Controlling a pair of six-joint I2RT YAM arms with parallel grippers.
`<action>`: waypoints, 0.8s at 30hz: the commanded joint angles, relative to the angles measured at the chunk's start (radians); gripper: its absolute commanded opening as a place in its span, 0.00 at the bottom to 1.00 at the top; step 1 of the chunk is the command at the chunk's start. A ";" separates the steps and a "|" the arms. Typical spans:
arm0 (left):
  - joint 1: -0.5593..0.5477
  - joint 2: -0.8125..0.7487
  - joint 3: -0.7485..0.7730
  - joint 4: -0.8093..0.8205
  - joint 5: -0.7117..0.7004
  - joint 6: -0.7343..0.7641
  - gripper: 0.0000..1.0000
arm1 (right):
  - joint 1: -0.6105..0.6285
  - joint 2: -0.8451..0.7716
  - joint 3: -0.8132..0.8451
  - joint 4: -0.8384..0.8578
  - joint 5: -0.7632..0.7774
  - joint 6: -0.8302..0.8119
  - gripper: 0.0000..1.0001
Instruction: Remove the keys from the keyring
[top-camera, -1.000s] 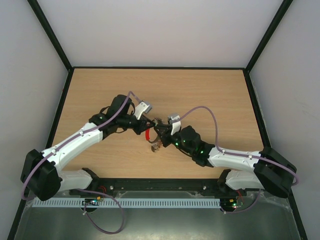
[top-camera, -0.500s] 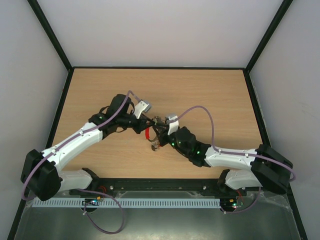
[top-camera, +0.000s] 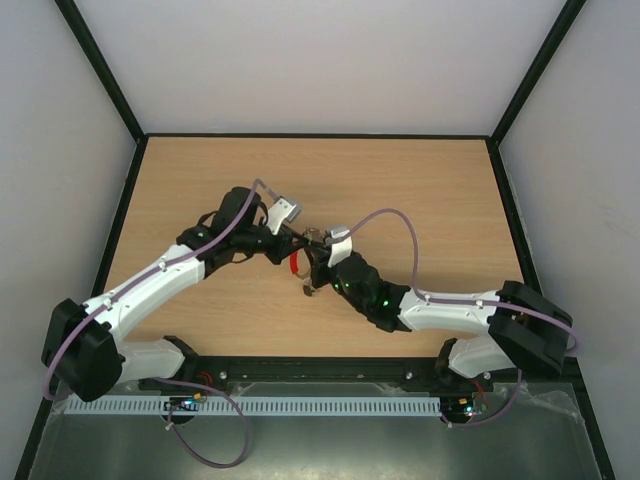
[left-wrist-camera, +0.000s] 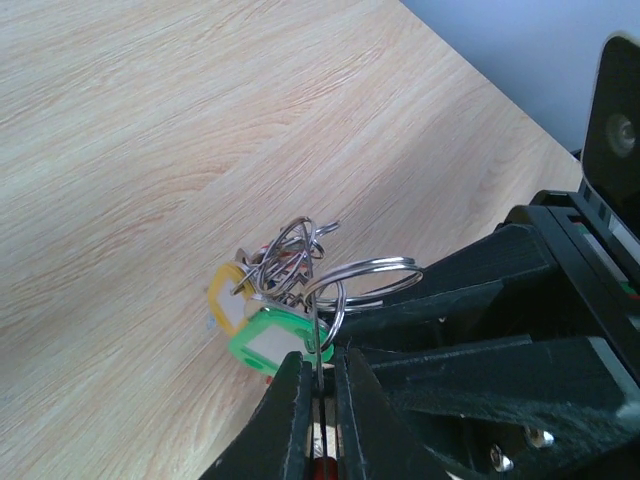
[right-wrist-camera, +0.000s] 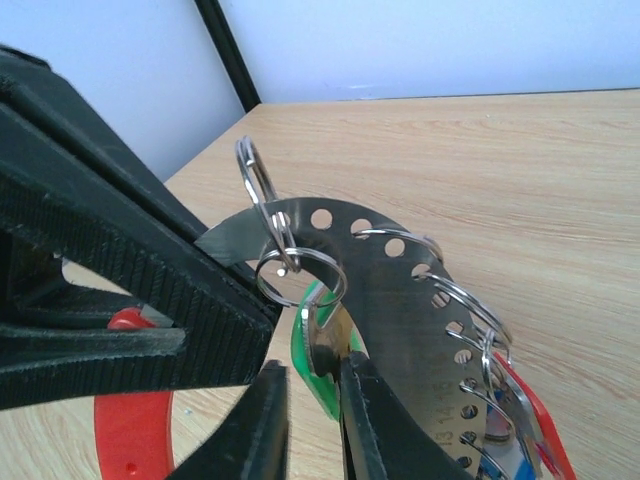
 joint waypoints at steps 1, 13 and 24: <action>-0.008 -0.023 -0.003 0.009 0.092 -0.011 0.03 | -0.014 0.034 0.035 -0.024 0.103 -0.007 0.13; -0.010 -0.029 -0.005 0.000 0.026 -0.001 0.02 | -0.014 -0.120 -0.006 -0.139 -0.004 -0.020 0.02; -0.021 -0.036 -0.005 -0.007 0.019 0.019 0.02 | -0.015 -0.418 -0.088 -0.309 0.020 0.019 0.02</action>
